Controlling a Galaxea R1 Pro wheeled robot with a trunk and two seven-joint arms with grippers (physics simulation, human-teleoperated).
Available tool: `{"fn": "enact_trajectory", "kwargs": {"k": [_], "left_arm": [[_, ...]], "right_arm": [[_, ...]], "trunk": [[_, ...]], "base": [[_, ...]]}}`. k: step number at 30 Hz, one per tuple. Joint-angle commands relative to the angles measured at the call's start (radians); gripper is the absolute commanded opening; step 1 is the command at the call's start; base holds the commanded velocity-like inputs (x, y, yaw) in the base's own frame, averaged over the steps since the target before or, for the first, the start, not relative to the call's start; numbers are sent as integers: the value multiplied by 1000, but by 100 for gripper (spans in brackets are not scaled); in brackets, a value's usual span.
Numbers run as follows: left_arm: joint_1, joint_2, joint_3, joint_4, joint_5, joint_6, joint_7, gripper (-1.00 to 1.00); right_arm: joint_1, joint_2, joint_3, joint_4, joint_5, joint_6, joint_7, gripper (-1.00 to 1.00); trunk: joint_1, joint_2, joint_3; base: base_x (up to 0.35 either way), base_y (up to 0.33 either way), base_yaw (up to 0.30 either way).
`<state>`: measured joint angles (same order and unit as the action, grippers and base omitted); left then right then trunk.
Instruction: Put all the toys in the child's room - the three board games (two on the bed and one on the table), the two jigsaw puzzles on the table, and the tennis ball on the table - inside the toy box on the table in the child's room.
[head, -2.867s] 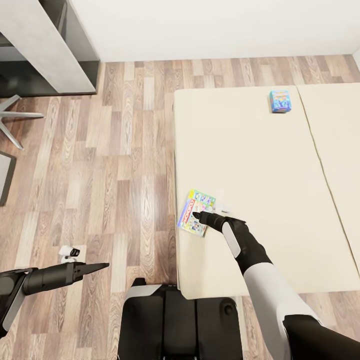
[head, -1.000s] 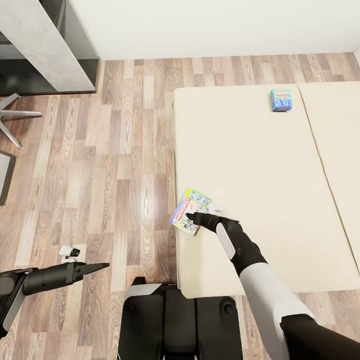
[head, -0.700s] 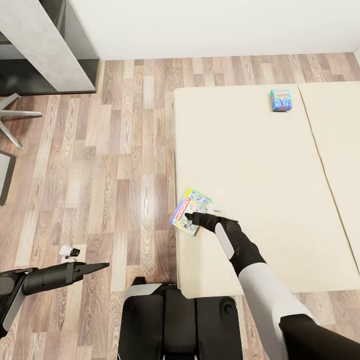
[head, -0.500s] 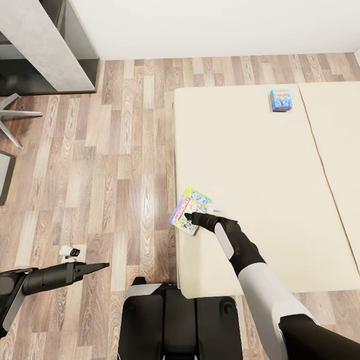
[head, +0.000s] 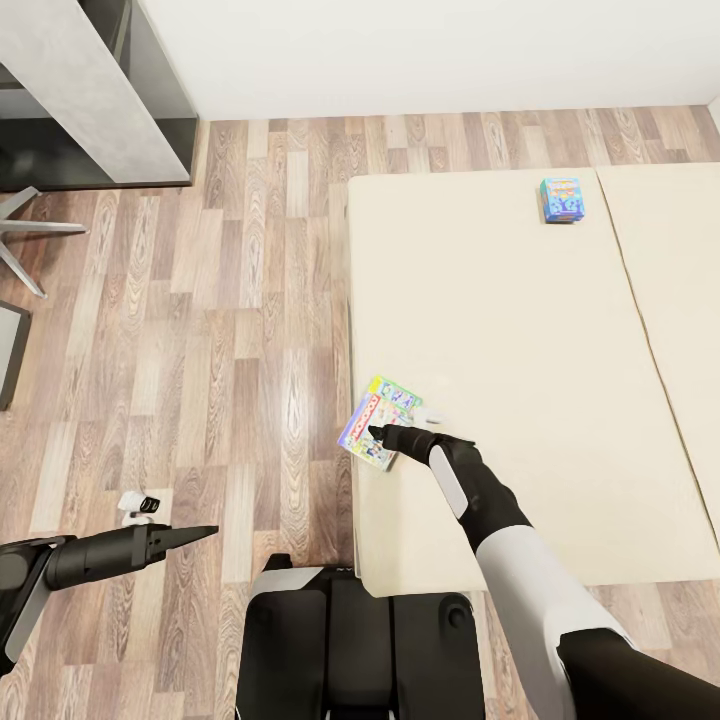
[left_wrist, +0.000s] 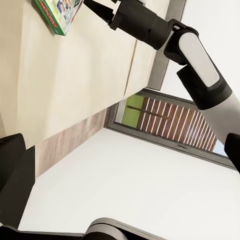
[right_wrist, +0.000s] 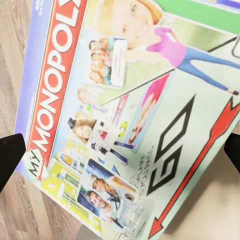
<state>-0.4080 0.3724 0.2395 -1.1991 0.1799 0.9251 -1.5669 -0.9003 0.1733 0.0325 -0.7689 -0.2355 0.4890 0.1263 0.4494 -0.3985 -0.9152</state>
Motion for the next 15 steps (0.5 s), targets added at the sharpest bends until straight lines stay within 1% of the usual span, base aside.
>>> {"fn": "enact_trajectory", "kwargs": {"k": [1, 15], "left_arm": [[0, 0, 0, 0, 0, 11, -4, 100], [0, 0, 0, 0, 0, 11, -4, 100]], "right_arm": [[0, 0, 0, -1, -2, 5, 1, 100], [0, 1, 0, -1, -2, 6, 4, 100]], "trunk": [[1, -2, -1], [1, -2, -1]], "base": [[0, 0, 0], [0, 0, 0]]}}
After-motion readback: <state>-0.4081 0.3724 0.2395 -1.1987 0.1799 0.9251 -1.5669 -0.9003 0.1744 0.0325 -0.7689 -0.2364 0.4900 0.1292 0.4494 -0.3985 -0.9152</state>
